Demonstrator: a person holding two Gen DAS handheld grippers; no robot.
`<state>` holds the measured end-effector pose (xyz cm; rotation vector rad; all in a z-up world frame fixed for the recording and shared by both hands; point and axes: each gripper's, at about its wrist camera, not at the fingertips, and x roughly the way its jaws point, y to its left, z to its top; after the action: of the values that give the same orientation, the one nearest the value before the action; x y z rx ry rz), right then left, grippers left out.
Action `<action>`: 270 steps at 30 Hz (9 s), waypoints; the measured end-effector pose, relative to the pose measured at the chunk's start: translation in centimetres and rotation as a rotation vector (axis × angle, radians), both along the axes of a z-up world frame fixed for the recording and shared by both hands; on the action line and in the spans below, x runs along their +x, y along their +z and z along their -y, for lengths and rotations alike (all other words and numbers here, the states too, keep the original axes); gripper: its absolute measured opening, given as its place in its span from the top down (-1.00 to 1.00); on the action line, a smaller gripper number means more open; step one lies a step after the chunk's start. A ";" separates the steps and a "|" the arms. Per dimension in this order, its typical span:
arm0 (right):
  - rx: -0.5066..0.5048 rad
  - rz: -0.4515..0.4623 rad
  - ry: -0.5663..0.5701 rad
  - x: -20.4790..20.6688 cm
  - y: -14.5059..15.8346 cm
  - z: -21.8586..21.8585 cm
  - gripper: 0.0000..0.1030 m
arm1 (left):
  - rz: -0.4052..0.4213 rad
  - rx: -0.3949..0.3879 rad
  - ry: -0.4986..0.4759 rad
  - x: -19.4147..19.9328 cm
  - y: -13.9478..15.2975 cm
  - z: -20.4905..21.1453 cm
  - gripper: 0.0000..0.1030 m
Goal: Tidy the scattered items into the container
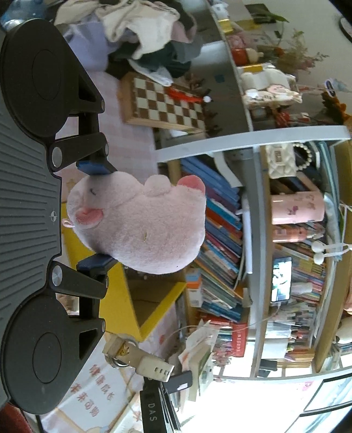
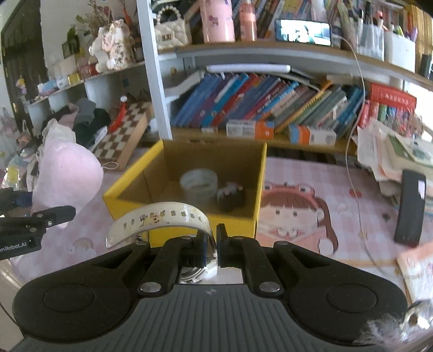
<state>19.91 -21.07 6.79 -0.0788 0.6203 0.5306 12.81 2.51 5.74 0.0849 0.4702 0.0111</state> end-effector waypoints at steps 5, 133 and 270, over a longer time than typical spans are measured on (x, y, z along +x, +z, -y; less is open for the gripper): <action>-0.004 0.045 0.025 2.6 1.2 -0.3 0.87 | 0.025 0.020 -0.007 2.2 0.8 0.1 -0.08; -0.249 0.072 0.159 4.5 -0.3 -1.9 -0.68 | -0.158 0.150 0.008 2.5 -0.9 -1.0 -0.68; -0.293 -0.259 0.223 2.9 -13.2 -3.8 -0.02 | -0.447 -0.039 -0.125 3.2 -12.4 4.7 0.08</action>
<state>22.77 -17.29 -6.37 -0.3631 0.9473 0.6686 16.04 -2.18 -6.66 0.0785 0.9106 -0.1421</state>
